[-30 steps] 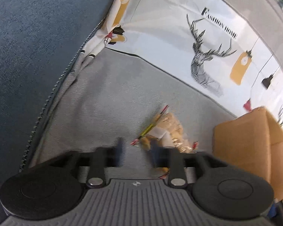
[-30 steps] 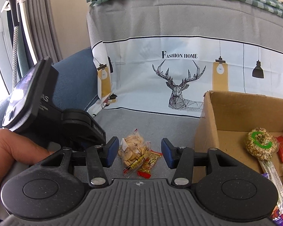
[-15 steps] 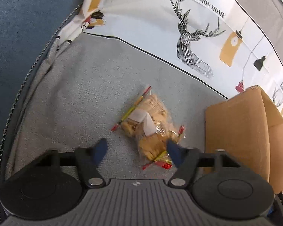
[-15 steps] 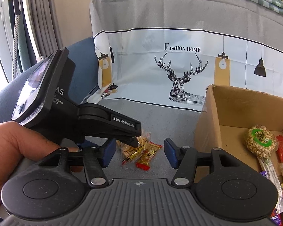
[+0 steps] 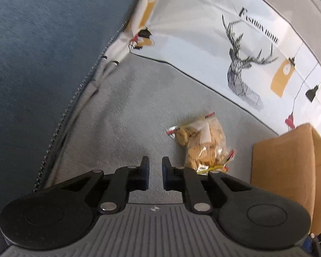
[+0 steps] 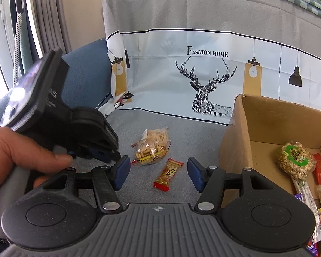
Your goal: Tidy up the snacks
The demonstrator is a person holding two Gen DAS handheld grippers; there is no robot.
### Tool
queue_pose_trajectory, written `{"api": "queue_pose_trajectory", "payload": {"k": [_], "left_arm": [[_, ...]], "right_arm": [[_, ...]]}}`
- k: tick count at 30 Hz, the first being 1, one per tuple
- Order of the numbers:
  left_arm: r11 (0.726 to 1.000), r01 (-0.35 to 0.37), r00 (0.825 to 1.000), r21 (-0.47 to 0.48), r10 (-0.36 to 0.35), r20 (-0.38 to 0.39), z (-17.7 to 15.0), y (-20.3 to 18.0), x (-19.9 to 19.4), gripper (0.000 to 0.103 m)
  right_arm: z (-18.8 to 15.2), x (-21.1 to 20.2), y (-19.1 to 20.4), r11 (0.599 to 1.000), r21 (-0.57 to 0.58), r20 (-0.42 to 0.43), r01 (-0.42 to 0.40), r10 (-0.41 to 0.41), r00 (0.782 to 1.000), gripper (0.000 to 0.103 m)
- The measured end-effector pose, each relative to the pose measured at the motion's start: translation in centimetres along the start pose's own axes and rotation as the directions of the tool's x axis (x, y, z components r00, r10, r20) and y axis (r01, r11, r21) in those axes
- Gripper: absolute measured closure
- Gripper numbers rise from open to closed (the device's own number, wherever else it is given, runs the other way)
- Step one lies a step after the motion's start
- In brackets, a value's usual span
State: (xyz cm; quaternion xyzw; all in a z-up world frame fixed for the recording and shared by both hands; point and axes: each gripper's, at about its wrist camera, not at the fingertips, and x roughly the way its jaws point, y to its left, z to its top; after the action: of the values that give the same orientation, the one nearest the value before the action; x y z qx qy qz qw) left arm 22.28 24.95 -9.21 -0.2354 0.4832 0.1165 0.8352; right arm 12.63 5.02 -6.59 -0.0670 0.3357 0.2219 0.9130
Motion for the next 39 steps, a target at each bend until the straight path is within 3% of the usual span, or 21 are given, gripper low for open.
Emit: {"api": "queue_pose_trajectory", "payload": {"k": [4, 6, 10, 23, 28, 31, 35, 39], "left_arm": [[0.999, 0.03, 0.999, -0.032, -0.029, 0.029, 0.4, 0.6, -1.0, 0.071], [0.998, 0.05, 0.998, -0.039, -0.049, 0.043, 0.6, 0.7, -1.4, 0.069], [0.996, 0.074, 0.996, -0.044, -0.072, 0.05, 0.8, 0.6, -1.6, 0.064], [0.994, 0.098, 0.994, -0.046, -0.096, 0.046, 0.9, 0.8, -1.7, 0.047], [0.992, 0.111, 0.993, -0.054, -0.108, 0.046, 1.1, 1.0, -1.8, 0.046], [0.991, 0.117, 0.992, -0.057, -0.115, 0.044, 1.2, 0.9, -1.7, 0.045], [0.99, 0.125, 0.992, -0.059, -0.122, 0.039, 1.2, 0.4, -1.4, 0.04], [0.99, 0.13, 0.991, -0.057, -0.129, 0.025, 1.1, 0.0, -1.0, 0.026]], "right_arm": [[0.0, 0.2, 0.3, 1.0, -0.009, 0.0, 0.004, -0.004, 1.0, 0.042], [-0.2, 0.3, 0.5, 1.0, -0.011, 0.003, 0.012, -0.012, 1.0, 0.043], [-0.5, 0.9, 1.1, 1.0, -0.007, 0.005, 0.025, -0.025, 1.0, 0.054], [-1.8, 7.5, 1.9, 0.983, 0.087, -0.056, 0.162, -0.157, 0.986, 0.054], [-2.7, 10.2, 1.5, 0.979, 0.09, -0.114, 0.185, -0.175, 0.978, 0.054], [-3.4, 11.1, 1.2, 0.977, 0.097, -0.144, 0.188, -0.173, 0.974, 0.075], [-3.6, 10.4, 1.4, 0.984, 0.09, -0.107, 0.156, -0.146, 0.983, 0.078], [-3.5, 8.6, 1.8, 0.984, 0.082, -0.072, 0.16, -0.154, 0.985, 0.078]]}}
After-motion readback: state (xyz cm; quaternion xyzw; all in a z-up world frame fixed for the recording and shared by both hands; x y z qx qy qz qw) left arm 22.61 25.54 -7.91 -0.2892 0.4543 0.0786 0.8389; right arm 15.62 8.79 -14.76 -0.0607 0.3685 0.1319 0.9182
